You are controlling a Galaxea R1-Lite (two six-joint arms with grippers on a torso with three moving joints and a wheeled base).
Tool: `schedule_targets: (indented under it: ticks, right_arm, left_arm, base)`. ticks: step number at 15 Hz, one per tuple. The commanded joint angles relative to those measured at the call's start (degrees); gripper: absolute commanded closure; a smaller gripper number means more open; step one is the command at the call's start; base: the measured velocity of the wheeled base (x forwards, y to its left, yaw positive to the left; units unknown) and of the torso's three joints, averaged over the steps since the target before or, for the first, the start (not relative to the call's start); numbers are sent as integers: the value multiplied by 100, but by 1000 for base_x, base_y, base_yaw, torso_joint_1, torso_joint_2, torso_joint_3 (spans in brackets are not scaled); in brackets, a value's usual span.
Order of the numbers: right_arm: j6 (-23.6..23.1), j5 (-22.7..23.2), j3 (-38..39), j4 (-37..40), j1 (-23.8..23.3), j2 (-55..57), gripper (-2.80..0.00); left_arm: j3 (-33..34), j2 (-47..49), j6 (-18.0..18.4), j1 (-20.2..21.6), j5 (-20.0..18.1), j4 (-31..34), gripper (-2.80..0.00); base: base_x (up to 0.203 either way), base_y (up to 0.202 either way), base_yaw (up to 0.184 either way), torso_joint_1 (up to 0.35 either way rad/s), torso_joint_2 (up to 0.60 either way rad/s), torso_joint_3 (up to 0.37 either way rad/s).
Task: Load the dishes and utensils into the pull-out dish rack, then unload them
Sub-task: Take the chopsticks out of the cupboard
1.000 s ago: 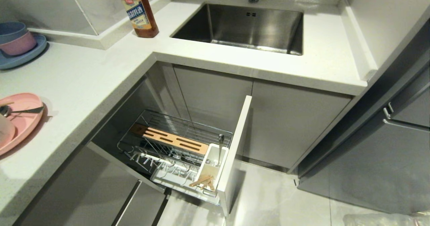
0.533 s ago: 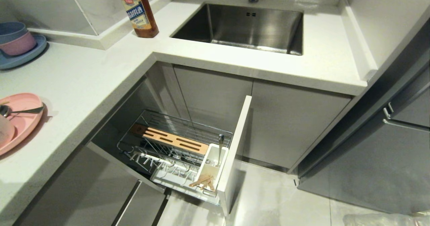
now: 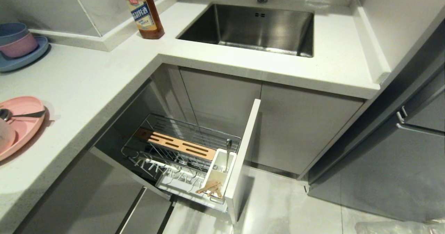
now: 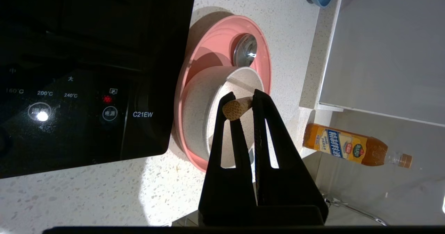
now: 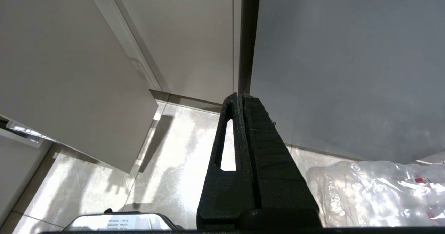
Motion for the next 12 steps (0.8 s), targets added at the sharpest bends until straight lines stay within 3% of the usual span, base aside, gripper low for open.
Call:
schedule_targets:
  ticks: [1,6,12]
  right_arm:
    - [0,2,13,2,0,-1,0]
    - [0,1,13,-1,0,-1,0]
    - [0,2,16,-1,0,-1,0]
  left_arm:
    - [33,20,-30,4,-32,17,0]
    - [99,28,180,4,-40,345,0]
    - [30,62,217,4,-21,299,0]
  base:
    - [0,0,0,0,0,0]
    - [0,0,0,0,0,0]
    - [0,0,0,0,0,0]
